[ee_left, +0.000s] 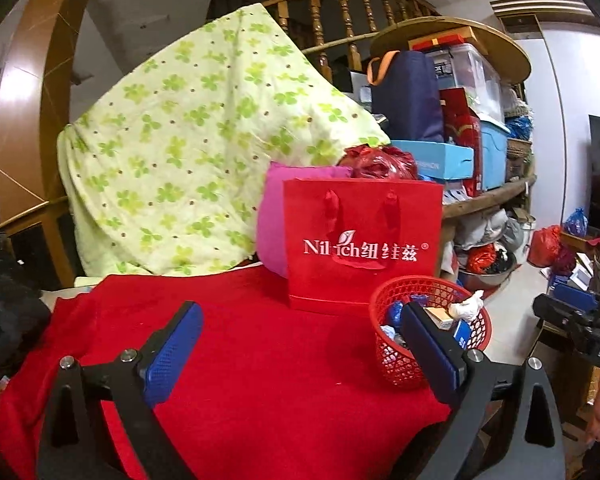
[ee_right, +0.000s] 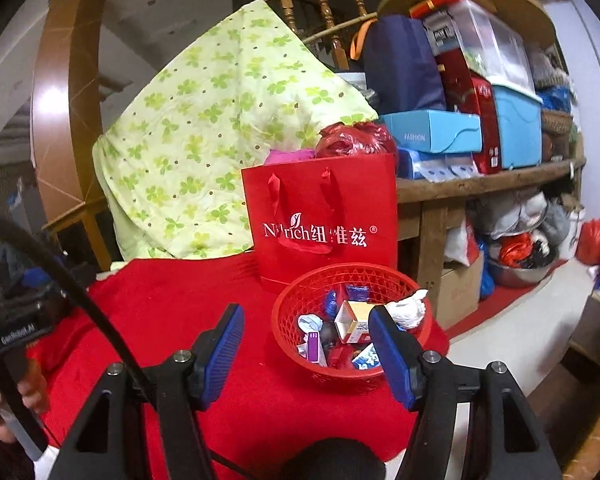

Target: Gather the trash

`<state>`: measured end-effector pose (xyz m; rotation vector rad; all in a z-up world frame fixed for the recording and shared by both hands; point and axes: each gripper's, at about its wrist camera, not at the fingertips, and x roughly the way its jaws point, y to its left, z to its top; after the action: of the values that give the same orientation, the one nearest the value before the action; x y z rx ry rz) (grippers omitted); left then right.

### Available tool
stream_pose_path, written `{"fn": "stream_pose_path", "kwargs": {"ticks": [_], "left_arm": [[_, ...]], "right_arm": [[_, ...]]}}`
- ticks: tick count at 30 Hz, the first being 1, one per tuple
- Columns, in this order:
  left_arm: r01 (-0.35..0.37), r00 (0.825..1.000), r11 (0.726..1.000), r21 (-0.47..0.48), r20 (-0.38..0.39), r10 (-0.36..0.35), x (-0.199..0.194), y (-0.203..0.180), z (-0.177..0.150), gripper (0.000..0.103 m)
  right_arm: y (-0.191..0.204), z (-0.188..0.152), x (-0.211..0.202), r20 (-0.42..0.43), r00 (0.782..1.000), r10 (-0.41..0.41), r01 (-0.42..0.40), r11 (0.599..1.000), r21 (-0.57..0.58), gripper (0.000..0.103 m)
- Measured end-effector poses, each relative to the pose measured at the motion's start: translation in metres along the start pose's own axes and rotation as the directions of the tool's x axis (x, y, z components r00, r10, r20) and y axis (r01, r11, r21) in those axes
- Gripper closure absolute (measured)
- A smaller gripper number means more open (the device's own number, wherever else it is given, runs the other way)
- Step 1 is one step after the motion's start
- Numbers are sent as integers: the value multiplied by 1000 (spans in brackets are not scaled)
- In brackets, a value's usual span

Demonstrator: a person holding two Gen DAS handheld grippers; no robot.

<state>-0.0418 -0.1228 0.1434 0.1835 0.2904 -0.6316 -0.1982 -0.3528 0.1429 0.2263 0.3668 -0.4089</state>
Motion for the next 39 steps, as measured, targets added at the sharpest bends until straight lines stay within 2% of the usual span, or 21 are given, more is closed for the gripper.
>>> {"fn": "stream_pose_path", "kwargs": {"ticks": [4, 12, 22, 39], "left_arm": [[-25, 1000, 1000, 2, -3, 25, -11, 2, 2, 3], [-30, 999, 1000, 1, -21, 30, -27, 2, 2, 2], [-52, 998, 998, 22, -26, 53, -47, -8, 4, 2], [-42, 998, 998, 53, -37, 44, -63, -22, 4, 2]], "right_arm": [[4, 3, -14, 5, 1000, -11, 11, 1000, -4, 33], [4, 4, -30, -12, 1000, -13, 14, 999, 29, 32], [5, 2, -49, 4, 1000, -8, 8, 1000, 9, 32], [3, 3, -58, 8, 1000, -13, 13, 1000, 6, 32]]}}
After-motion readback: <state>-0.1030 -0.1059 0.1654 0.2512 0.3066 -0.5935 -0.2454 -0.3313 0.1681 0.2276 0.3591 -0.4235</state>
